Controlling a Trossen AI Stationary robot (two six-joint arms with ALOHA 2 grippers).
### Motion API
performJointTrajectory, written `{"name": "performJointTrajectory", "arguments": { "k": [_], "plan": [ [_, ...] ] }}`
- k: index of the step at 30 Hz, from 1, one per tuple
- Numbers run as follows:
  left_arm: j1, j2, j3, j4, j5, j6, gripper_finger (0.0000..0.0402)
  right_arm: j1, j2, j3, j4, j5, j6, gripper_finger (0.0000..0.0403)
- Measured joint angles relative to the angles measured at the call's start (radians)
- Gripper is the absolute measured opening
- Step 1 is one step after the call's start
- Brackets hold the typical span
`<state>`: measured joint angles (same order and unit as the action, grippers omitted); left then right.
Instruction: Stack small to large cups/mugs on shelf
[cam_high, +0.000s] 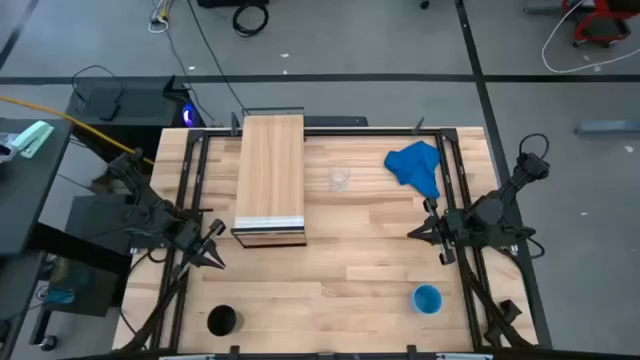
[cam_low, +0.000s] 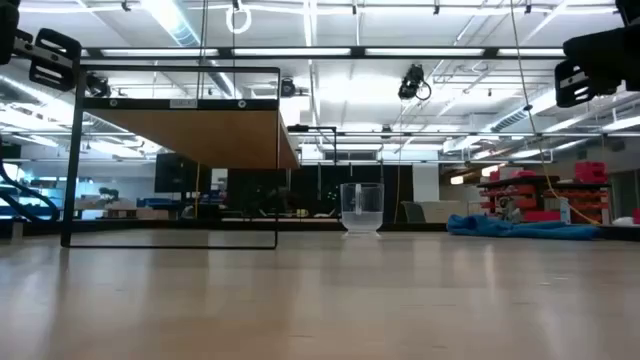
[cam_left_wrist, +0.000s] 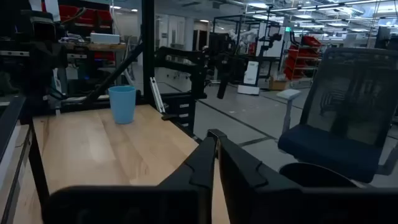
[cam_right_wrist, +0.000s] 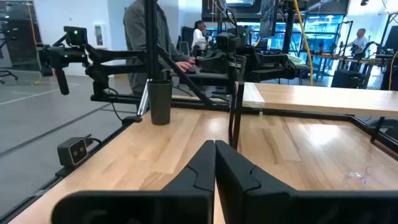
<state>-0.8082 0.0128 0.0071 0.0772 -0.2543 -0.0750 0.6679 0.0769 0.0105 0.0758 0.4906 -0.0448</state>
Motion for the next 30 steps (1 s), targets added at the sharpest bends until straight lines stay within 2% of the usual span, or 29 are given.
{"name": "performJointTrajectory", "arguments": {
  "k": [11, 23, 30],
  "plan": [
    [0.000, 0.000, 0.000, 0.000, 0.000, 0.000, 0.0040, 0.000, 0.000, 0.000, 0.000, 0.000, 0.000, 0.0016],
    [0.000, 0.000, 0.000, 0.000, 0.000, 0.000, 0.0028, 0.000, 0.000, 0.000, 0.000, 0.000, 0.000, 0.0016],
    [0.000, 0.000, 0.000, 0.000, 0.000, 0.000, 0.0035, 0.000, 0.000, 0.000, 0.000, 0.000, 0.000, 0.0016]
  ]
}}
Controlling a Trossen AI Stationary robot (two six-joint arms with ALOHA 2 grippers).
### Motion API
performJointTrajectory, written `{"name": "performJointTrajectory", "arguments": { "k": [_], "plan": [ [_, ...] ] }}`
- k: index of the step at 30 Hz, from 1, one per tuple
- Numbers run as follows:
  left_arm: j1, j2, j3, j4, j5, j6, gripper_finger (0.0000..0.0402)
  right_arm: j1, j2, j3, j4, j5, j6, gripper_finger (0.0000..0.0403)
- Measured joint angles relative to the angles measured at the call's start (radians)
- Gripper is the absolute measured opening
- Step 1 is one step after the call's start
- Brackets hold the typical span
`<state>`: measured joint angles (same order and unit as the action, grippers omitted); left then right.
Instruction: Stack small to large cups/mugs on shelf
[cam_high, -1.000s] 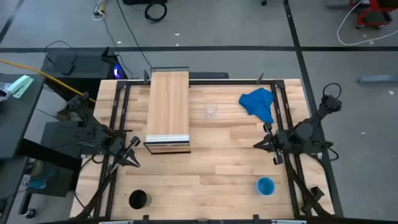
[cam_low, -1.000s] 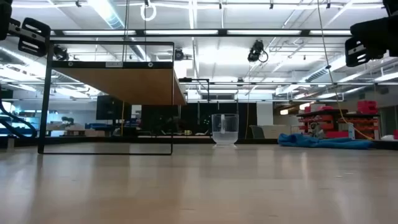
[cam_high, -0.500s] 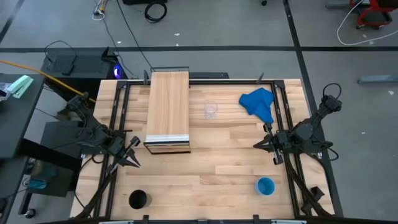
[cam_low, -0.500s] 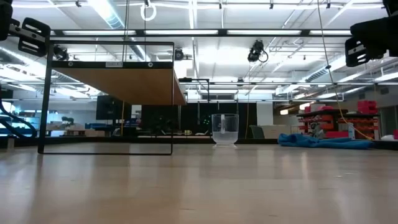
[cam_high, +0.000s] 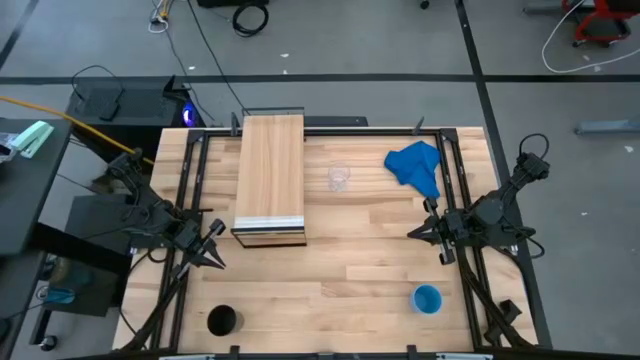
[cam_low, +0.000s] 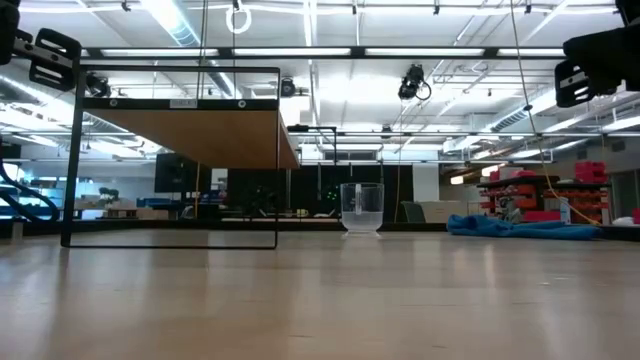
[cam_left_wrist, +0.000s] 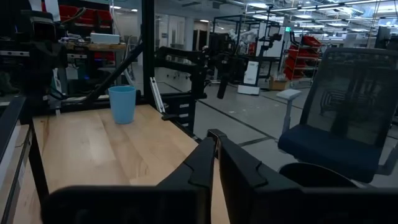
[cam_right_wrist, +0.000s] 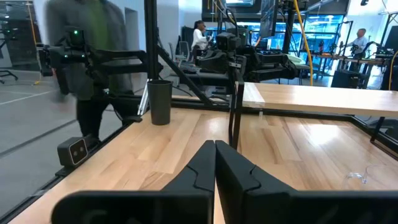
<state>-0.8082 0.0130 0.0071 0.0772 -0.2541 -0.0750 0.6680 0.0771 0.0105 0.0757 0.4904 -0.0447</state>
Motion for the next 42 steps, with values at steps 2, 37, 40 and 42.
{"name": "performJointTrajectory", "arguments": {
  "k": [2, 37, 40, 42],
  "plan": [
    [0.000, 0.000, 0.000, 0.000, 0.000, 0.000, 0.0038, 0.000, 0.000, 0.000, 0.000, 0.000, 0.000, 0.0016],
    [0.000, 0.000, 0.000, 0.000, 0.000, 0.000, 0.0028, 0.000, 0.000, 0.000, 0.000, 0.000, 0.000, 0.0016],
    [0.000, 0.000, 0.000, 0.000, 0.000, 0.000, 0.0030, 0.000, 0.000, 0.000, 0.000, 0.000, 0.000, 0.0016],
    [0.000, 0.000, 0.000, 0.000, 0.000, 0.000, 0.0033, 0.000, 0.000, 0.000, 0.000, 0.000, 0.000, 0.0016]
  ]
}}
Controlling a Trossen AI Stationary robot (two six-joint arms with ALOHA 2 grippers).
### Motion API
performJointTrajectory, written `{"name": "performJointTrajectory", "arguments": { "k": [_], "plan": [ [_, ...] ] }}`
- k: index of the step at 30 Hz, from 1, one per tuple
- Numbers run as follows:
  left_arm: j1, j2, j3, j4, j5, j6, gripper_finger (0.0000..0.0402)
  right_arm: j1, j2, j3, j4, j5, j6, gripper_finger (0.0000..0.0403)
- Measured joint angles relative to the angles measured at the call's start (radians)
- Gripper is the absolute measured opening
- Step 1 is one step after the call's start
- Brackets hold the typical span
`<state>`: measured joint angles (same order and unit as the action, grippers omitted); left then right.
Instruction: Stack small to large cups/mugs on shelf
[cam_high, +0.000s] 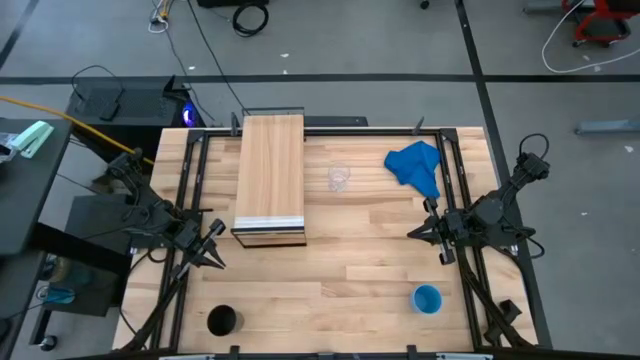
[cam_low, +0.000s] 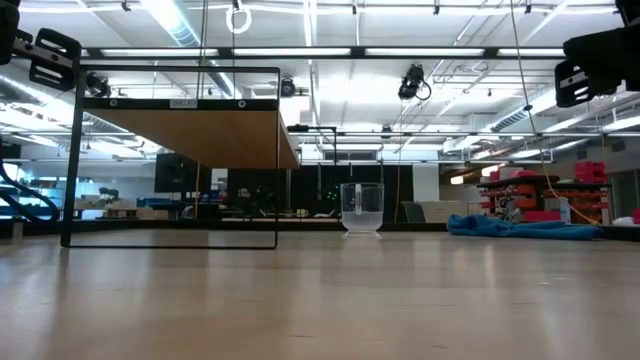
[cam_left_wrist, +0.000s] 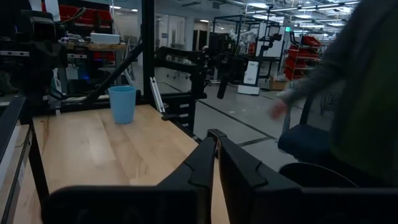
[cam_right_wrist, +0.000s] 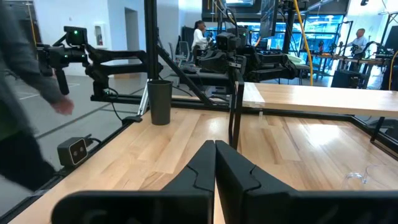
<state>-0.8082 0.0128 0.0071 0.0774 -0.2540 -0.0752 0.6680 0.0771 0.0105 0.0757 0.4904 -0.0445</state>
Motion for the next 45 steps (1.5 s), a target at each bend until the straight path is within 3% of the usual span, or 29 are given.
{"name": "performJointTrajectory", "arguments": {
  "k": [25, 33, 40, 45],
  "plan": [
    [0.000, 0.000, 0.000, 0.010, -0.002, 0.061, 0.0039, 0.000, 0.000, 0.000, 0.008, 0.020, -0.008, 0.0016],
    [0.000, 0.000, 0.000, 0.340, -0.122, 0.066, 0.0029, 0.000, 0.000, 0.000, 0.220, 0.072, 0.178, 0.0016],
    [0.000, 0.000, 0.000, 0.737, -0.177, 0.323, 0.0035, 0.000, 0.000, 0.000, 0.661, 0.087, 0.097, 0.0016],
    [0.000, 0.000, 0.000, 0.901, -0.177, 0.433, 0.0040, 0.000, 0.000, 0.014, 0.891, 0.085, 0.090, 0.0016]
  ]
}}
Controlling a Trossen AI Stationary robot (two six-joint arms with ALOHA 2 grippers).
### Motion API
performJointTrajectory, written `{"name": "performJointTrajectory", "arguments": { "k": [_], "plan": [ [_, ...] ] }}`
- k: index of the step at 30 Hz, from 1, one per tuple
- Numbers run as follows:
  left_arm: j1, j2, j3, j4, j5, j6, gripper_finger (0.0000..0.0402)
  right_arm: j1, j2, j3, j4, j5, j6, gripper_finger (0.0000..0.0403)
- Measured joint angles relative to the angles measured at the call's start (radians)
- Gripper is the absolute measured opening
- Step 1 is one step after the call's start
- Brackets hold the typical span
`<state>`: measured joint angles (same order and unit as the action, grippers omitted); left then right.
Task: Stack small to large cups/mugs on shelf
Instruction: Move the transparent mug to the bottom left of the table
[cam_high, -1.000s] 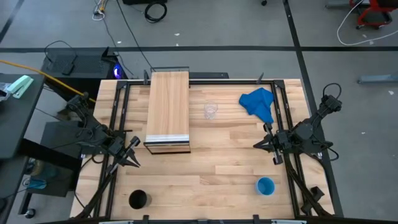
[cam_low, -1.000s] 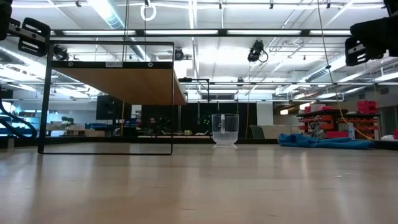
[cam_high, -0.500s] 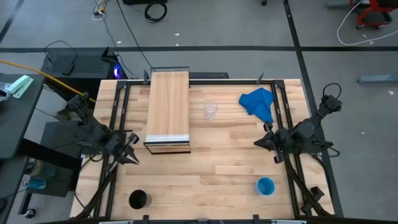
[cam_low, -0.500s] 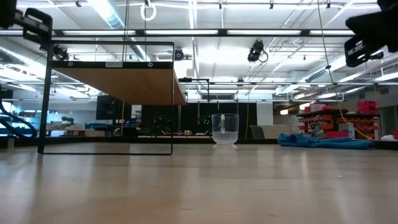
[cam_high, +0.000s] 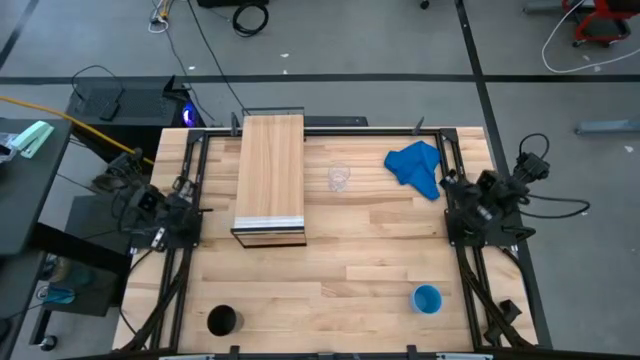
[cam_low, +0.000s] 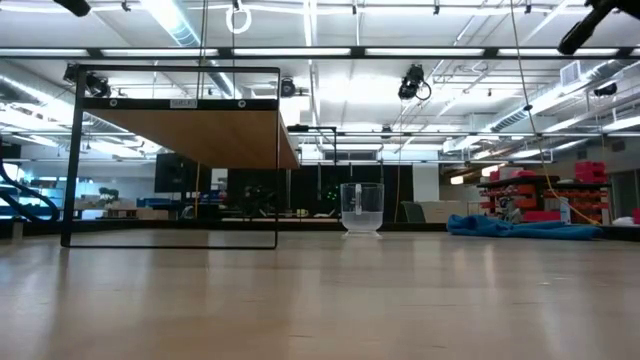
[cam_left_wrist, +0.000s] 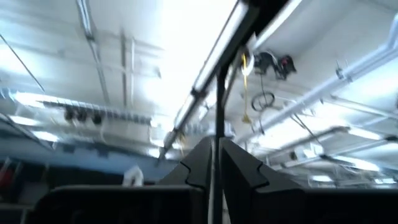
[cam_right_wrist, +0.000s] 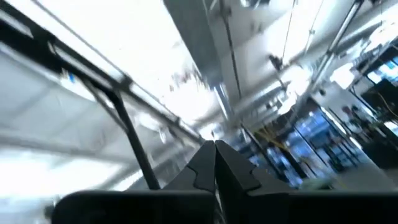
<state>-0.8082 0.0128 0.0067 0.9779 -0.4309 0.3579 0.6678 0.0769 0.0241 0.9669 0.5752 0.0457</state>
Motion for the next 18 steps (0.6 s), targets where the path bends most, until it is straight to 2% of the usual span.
{"name": "performJointTrajectory", "arguments": {
  "k": [8, 18],
  "plan": [
    [0.000, 0.000, 0.000, 0.061, 0.002, 0.134, 0.0030, 0.000, 0.000, 0.101, 0.000, -0.008, -0.084, 0.0016],
    [0.000, 0.000, 0.020, 0.120, 0.079, 0.213, 0.0036, 0.000, 0.067, 0.262, -0.020, -0.007, -0.205, 0.0016]
  ]
}}
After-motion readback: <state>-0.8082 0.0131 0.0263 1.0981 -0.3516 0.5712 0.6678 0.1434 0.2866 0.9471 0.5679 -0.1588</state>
